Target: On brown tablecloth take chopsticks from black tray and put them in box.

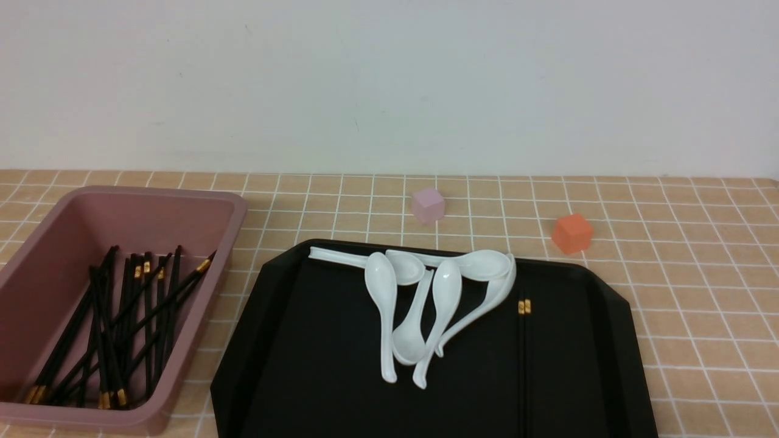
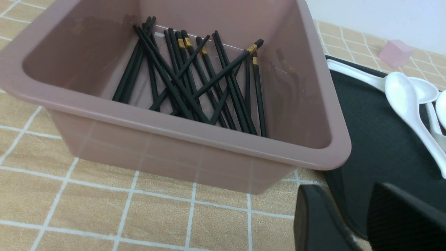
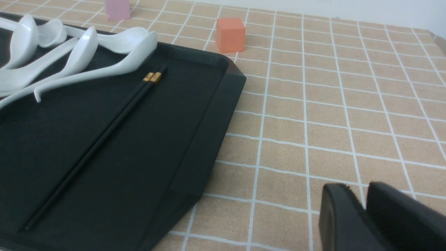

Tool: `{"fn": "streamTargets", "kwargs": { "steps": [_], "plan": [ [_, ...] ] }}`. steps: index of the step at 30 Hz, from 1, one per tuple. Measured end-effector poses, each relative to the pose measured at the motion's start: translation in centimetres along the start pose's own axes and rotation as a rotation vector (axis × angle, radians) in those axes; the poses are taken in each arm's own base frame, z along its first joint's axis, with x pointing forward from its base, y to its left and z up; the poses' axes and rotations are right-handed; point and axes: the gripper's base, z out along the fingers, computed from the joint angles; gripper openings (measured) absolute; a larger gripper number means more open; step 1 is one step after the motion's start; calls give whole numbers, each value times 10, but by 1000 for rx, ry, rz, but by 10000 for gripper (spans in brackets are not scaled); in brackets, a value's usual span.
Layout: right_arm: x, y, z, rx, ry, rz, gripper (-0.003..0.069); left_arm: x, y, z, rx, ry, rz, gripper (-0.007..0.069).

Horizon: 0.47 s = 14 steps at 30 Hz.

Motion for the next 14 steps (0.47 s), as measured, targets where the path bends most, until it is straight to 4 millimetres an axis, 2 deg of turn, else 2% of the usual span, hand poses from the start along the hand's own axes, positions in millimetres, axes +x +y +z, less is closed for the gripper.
{"fn": "streamTargets", "kwargs": {
  "steps": [14],
  "plan": [
    [0, 0, 0, 0, 0, 0, 160, 0, 0, 0, 0, 0, 0, 238]
  ]
}}
